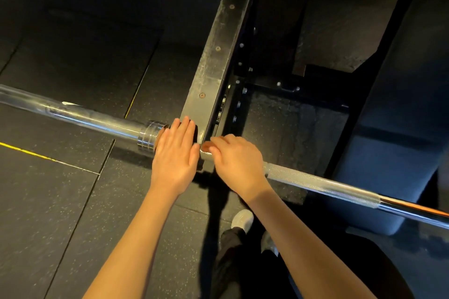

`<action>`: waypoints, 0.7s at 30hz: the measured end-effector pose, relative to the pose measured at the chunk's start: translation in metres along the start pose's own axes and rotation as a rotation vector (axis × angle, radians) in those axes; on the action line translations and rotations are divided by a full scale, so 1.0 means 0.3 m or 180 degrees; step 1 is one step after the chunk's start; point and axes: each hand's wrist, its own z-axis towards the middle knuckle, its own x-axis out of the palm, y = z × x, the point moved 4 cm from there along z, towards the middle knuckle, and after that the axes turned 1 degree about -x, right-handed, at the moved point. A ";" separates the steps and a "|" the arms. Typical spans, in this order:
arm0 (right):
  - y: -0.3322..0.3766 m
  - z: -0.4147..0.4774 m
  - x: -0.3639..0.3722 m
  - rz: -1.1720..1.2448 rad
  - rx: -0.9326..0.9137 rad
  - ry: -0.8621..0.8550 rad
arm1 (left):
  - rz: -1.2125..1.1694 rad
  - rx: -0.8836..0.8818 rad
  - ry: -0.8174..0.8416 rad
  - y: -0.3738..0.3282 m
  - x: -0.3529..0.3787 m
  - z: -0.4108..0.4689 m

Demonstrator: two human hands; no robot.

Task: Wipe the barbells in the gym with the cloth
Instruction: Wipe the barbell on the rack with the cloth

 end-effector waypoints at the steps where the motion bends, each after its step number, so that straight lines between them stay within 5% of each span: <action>1: -0.024 -0.018 0.004 0.0064 -0.0014 0.0005 | -0.0023 0.0021 0.0014 0.000 0.001 0.000; 7: -0.166 -0.208 -0.083 0.0282 0.0208 -0.0938 | -0.0012 0.0003 -0.0034 -0.005 -0.001 -0.010; 13: -0.036 0.027 -0.026 0.0328 0.0438 0.0482 | 0.0112 -0.0016 -0.0082 -0.013 0.006 -0.013; 21: -0.164 -0.161 -0.092 0.0212 0.0611 0.0003 | 0.0317 0.0182 -0.0036 -0.048 0.004 0.075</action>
